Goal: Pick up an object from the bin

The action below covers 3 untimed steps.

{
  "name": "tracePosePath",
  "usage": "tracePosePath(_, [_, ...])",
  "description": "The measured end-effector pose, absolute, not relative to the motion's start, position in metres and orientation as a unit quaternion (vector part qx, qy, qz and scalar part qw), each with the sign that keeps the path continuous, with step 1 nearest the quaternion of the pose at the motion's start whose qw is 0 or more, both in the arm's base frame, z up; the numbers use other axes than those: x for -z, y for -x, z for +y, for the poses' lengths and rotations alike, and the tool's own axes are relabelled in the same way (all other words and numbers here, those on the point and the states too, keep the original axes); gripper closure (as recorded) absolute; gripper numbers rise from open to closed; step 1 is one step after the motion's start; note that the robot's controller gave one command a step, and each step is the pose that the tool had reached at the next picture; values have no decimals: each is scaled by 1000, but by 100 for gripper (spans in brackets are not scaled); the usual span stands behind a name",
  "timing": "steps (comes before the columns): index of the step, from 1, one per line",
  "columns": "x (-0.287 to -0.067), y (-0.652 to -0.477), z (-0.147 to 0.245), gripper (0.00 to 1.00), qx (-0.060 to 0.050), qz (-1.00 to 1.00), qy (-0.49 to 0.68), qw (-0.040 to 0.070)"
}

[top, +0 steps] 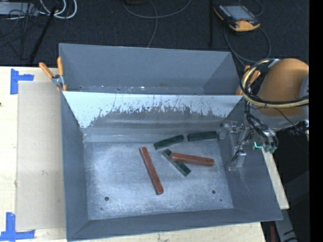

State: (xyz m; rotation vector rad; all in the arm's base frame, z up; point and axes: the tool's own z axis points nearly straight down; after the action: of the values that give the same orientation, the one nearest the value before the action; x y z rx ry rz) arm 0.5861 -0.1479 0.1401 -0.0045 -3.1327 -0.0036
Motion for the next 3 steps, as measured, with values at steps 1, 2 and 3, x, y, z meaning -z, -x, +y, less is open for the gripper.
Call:
tracePosePath(1, [-68, -562, -76, 0, 2, -985, -172, 3])
tracePosePath(2, [-70, -596, -62, 0, 0, -992, -125, -2])
tracePosePath(3, [-70, -595, -62, 100, 0, -992, -127, -1])
